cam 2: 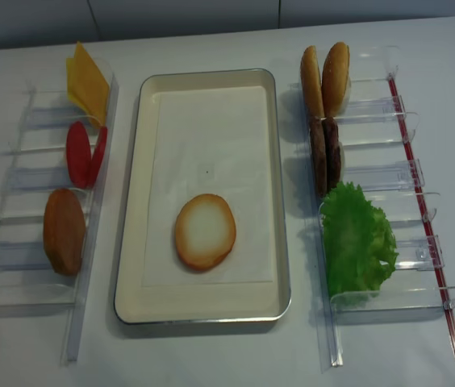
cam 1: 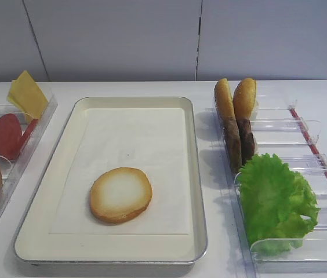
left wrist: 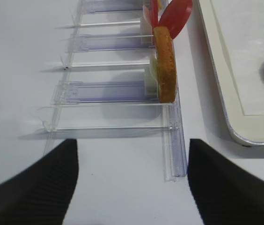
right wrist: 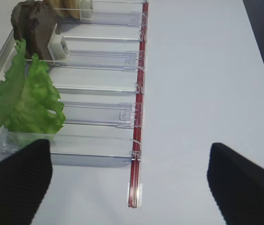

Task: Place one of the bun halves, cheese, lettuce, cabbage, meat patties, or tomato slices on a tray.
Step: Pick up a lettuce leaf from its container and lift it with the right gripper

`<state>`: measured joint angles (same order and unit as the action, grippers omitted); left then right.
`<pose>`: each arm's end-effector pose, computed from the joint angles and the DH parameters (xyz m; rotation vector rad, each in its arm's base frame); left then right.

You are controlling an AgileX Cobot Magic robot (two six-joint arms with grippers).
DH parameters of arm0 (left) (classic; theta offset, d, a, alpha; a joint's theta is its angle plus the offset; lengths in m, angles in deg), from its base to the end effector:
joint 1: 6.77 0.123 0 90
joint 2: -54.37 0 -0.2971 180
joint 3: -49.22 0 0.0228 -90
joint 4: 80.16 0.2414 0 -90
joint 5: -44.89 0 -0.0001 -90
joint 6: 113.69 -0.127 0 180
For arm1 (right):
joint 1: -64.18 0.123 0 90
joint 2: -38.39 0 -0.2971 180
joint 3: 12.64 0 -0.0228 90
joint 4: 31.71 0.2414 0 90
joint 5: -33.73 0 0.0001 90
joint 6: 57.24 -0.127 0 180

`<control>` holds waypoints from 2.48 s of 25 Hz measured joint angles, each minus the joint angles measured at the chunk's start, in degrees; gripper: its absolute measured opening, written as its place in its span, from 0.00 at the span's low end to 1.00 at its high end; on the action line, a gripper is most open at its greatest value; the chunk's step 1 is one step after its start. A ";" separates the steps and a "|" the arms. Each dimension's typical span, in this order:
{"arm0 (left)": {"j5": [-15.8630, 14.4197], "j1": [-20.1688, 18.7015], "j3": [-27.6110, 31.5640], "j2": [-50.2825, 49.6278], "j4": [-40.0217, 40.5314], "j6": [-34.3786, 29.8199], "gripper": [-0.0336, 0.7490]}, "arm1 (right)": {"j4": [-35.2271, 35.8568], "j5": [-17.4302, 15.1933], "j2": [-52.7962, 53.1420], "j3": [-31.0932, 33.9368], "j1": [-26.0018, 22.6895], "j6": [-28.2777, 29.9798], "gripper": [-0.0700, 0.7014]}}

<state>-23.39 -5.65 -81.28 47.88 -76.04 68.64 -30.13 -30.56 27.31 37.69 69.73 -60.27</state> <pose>-0.0033 0.0084 0.2392 -0.0747 2.1662 0.0756 0.0122 0.0044 0.2415 -0.0491 2.1954 0.1182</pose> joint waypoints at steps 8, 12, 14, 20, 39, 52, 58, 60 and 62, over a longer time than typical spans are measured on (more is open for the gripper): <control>0.00 0.00 0.00 0.00 0.00 0.00 0.64 | 0.00 0.00 0.00 0.00 0.00 0.00 0.98; 0.00 0.00 0.00 0.00 0.00 0.00 0.64 | 0.98 0.24 0.00 0.00 0.00 1.34 0.98; 0.00 0.00 0.00 0.00 0.00 0.00 0.64 | 3.30 0.24 0.00 0.00 0.00 4.40 0.96; 0.00 0.00 0.00 0.00 0.00 0.00 0.64 | 12.04 0.52 -3.87 -2.31 0.00 8.97 0.89; 0.00 0.00 0.00 0.00 0.00 0.00 0.64 | 33.70 -0.37 -36.59 -11.00 0.00 16.98 0.85; 0.00 0.00 0.00 0.00 0.00 0.00 0.64 | 32.67 3.07 -44.80 -11.00 0.00 20.91 0.85; 0.00 0.00 0.00 0.00 0.00 0.00 0.64 | 32.56 4.17 -48.62 -11.00 0.00 20.91 0.85; 0.00 0.00 0.00 0.00 0.00 0.00 0.64 | 32.56 5.03 -50.47 -11.00 0.00 20.91 0.85; 0.00 0.00 0.00 0.00 0.00 0.00 0.64 | 32.67 5.76 -52.34 -11.00 0.00 21.14 0.85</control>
<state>-23.39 -5.65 -81.28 47.88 -76.04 68.64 2.54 -24.81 -25.03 26.69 69.73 -39.13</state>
